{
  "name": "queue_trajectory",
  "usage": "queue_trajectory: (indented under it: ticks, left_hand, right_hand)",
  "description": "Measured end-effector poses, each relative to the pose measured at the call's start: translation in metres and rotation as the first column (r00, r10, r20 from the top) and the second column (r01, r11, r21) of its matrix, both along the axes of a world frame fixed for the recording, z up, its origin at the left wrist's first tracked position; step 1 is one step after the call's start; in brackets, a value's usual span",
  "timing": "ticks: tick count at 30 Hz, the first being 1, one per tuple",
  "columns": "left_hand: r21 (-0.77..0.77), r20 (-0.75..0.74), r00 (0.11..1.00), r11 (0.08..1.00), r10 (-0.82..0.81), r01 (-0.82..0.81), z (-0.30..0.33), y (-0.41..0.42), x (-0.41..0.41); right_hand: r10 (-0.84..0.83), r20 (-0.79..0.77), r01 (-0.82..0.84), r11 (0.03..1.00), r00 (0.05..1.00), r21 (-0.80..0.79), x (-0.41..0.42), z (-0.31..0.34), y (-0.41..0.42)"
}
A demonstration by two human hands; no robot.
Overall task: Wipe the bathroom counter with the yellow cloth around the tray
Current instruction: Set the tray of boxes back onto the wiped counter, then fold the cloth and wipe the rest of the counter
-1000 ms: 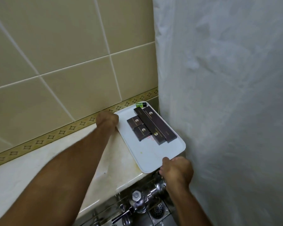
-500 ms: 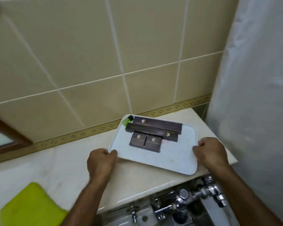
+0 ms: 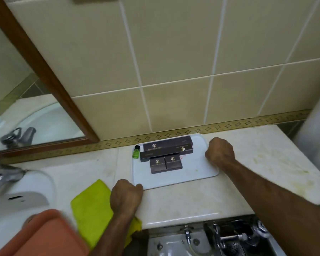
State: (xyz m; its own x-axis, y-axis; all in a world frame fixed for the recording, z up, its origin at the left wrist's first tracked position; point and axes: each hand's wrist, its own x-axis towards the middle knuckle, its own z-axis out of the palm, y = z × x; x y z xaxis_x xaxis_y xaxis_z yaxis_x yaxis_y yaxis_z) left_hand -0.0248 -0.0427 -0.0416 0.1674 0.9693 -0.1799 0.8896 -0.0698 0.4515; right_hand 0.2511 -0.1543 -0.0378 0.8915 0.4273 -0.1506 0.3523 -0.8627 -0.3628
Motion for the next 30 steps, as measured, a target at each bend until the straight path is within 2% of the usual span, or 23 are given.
queue_trajectory:
  ticks: [5,8,9,11,12,14,16,17,20,22,26,30]
  left_hand:
    - [0.031,-0.085,0.993,0.996,-0.078,0.081,0.009,0.003,-0.007]
    - [0.189,-0.128,0.991,0.979,-0.047,0.071,0.023,0.037,-0.04]
    - [0.184,-0.22,0.973,0.977,-0.064,0.106,0.026,0.053,-0.056]
    - [0.019,-0.433,0.884,0.979,-0.176,0.204,0.027,0.083,-0.086]
    - [-0.091,-0.464,0.853,0.97,-0.241,0.225,0.026,0.093,-0.097]
    - [-0.178,-0.404,0.851,0.941,-0.336,0.287,0.03,0.102,-0.106]
    - [-0.121,-0.286,0.854,0.9,-0.435,0.418,0.046,0.1,-0.106]
    - [-0.109,-0.244,0.828,0.863,-0.505,0.494,0.056,0.097,-0.104]
    - [-0.105,-0.151,0.676,0.692,-0.721,0.714,0.096,0.073,-0.101]
    - [-0.049,-0.082,0.582,0.586,-0.809,0.808,0.126,0.046,-0.097]
    - [0.125,0.003,0.447,0.443,-0.895,0.888,0.18,-0.016,-0.079]
    - [0.254,0.163,0.353,0.385,-0.921,0.887,0.209,-0.063,-0.045]
  right_hand:
    - [-0.046,0.004,0.046,0.999,0.999,-0.005,-0.005,0.009,-0.002]
    - [-0.036,0.148,0.031,0.999,0.988,0.041,-0.037,0.019,-0.008]
    - [-0.037,0.201,0.017,0.995,0.979,0.1,-0.056,0.02,-0.012]
    - [0.0,0.239,-0.063,0.965,0.971,0.256,-0.106,0.018,-0.019]
    - [0.05,0.216,-0.12,0.938,0.975,0.325,-0.134,0.014,-0.022]
    - [0.193,0.105,-0.22,0.881,0.976,0.42,-0.184,0.001,-0.025]
    - [0.337,-0.007,-0.294,0.829,0.941,0.476,-0.222,-0.009,-0.025]
    - [0.396,-0.048,-0.318,0.798,0.917,0.511,-0.235,-0.012,-0.025]
    - [0.489,-0.208,-0.276,0.74,0.847,0.613,-0.25,-0.016,-0.023]
    - [0.537,-0.356,-0.212,0.731,0.765,0.649,-0.245,-0.011,-0.03]
    - [0.653,-0.562,-0.107,0.695,0.507,0.711,-0.226,0.022,-0.053]
    - [0.713,-0.555,-0.089,0.645,0.429,0.759,-0.211,0.059,-0.09]
